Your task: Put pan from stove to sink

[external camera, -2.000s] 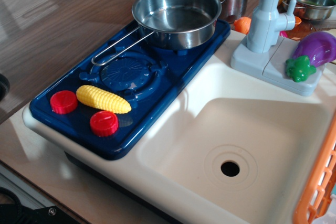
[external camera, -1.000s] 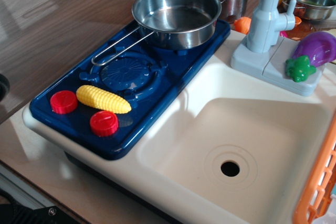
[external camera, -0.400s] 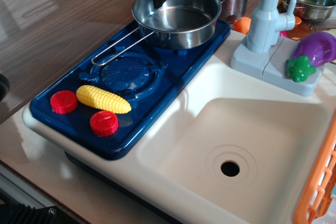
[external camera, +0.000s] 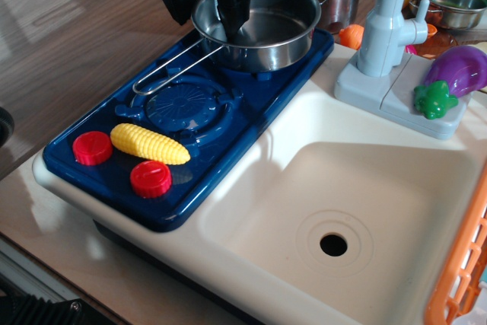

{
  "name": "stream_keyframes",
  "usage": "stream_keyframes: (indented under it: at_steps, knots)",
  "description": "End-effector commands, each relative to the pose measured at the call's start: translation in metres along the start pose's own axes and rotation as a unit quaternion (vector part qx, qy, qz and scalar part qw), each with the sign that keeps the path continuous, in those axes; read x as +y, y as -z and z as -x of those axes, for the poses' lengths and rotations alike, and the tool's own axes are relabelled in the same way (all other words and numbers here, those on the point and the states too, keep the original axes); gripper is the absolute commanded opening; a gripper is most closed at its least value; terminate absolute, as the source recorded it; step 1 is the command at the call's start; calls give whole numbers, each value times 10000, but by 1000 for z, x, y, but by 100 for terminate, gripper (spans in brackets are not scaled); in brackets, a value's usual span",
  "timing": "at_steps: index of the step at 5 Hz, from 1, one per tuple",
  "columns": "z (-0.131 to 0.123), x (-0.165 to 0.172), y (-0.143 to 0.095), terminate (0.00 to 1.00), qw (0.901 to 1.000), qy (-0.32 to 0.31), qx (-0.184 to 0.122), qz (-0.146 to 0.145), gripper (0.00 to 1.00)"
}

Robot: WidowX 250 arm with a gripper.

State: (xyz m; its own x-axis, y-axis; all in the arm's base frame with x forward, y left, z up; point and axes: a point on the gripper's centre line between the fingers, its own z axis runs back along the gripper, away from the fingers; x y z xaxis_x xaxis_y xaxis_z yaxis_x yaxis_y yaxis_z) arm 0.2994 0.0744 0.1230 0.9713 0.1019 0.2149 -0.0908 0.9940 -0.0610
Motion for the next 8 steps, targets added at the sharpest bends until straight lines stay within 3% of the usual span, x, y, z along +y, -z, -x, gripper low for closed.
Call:
stream_keyframes:
  at_steps: [1,3,5,7,8]
  knots:
    - [-5,0,-15,0,9997,-2,-225,-76,0]
    - [1,-7,-34,0,9997,-199,-61,-139,0]
    - [23,-50,-66,0,9945,-948,-21,-438,0]
    - [50,-106,-64,0,9854,-1683,-26,-245,0]
    - [62,-119,-62,0,9862,-1626,114,-284,0]
